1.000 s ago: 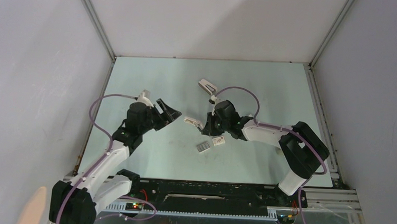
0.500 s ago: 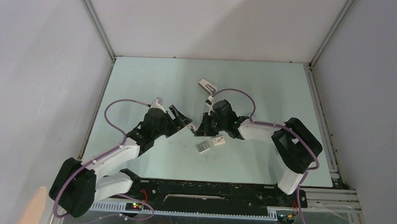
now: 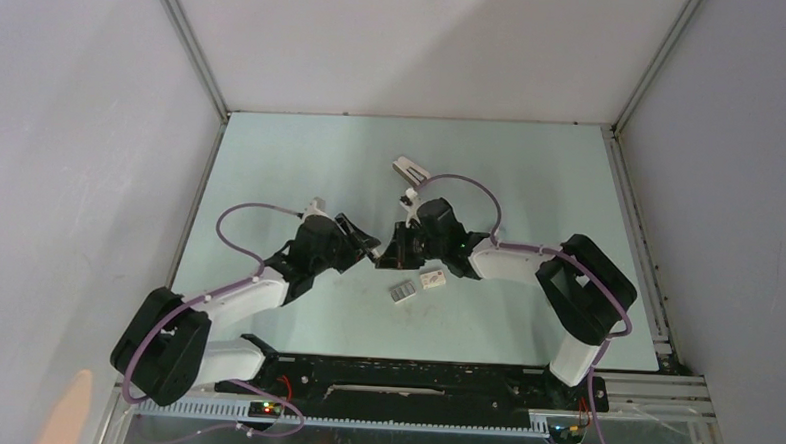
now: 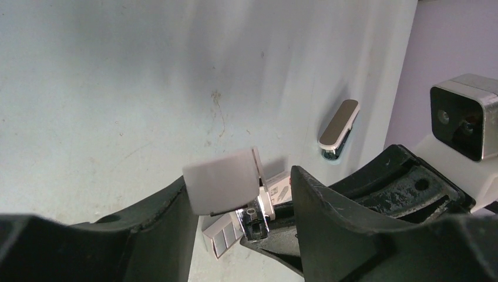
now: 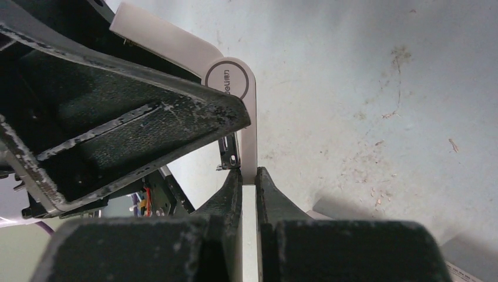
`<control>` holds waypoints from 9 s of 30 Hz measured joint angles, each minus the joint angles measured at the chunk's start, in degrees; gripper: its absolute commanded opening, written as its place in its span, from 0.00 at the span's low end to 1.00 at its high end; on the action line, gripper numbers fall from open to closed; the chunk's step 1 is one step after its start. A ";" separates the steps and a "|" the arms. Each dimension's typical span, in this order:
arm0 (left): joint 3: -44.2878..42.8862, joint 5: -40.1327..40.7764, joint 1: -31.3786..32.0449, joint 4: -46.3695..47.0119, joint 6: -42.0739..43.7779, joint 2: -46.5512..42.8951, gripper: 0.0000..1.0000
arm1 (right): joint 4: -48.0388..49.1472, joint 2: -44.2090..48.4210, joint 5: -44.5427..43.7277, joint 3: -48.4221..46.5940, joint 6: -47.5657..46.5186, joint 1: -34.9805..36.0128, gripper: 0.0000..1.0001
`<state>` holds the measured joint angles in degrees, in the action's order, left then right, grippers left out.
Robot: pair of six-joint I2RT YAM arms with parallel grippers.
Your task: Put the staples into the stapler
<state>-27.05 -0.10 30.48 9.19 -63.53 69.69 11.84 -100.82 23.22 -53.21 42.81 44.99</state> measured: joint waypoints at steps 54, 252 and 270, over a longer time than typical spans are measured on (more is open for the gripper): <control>-22.36 13.29 0.48 -24.98 6.71 23.28 0.69 | -22.21 21.33 -38.27 6.67 -13.81 -9.29 0.77; -18.71 -5.09 9.84 -16.96 19.89 9.18 0.00 | 0.68 21.90 -44.85 13.99 -32.09 14.16 0.31; -17.55 -3.65 8.52 -17.20 19.87 9.16 0.00 | -5.07 22.40 -48.28 13.94 -29.70 7.54 0.05</control>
<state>-44.60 -3.75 39.00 -8.01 -43.66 78.85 6.76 -78.41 -25.06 -39.27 13.10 52.53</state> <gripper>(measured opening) 0.067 0.246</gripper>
